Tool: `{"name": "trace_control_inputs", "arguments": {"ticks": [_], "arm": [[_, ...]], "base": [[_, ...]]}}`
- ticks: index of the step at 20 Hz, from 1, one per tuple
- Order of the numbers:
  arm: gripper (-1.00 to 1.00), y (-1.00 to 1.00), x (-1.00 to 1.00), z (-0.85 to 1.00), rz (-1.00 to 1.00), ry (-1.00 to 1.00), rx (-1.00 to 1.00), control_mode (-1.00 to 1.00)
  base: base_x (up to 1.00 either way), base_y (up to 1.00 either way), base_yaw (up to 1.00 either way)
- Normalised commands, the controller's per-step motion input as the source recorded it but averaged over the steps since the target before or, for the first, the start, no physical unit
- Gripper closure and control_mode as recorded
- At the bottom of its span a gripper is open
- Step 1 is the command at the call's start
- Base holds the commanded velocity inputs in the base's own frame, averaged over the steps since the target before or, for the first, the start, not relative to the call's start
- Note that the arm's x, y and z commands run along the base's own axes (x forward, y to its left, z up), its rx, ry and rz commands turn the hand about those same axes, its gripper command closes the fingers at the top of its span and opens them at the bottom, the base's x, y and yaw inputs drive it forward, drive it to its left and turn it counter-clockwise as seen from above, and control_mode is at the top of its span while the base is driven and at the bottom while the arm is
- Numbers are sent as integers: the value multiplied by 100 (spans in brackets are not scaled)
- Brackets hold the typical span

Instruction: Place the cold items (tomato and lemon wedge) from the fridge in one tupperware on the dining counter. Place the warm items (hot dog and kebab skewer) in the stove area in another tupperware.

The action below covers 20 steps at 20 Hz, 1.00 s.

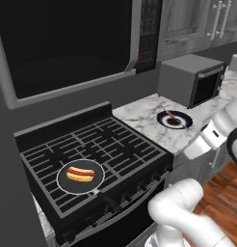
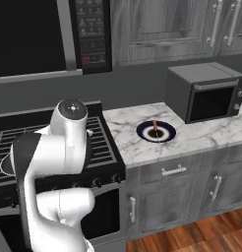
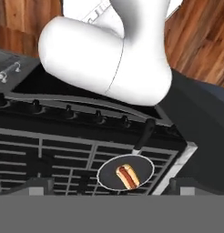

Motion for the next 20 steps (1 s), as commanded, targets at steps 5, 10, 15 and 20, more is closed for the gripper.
{"name": "trace_control_inputs", "arguments": {"ticks": [5, 10, 15, 20], "arm": [[-100, 35, 53, -64, 12, 0, 0, -100], [-100, 56, 17, -33, -15, 3, 0, -100], [-100, 45, 0, -7, -22, 31, 0, -100], [-100, 31, 0, -9, -2, 44, -6, -100]], "base": [[0, 0, 0], [0, 0, 0], [0, 0, 0], [0, 0, 0]]}}
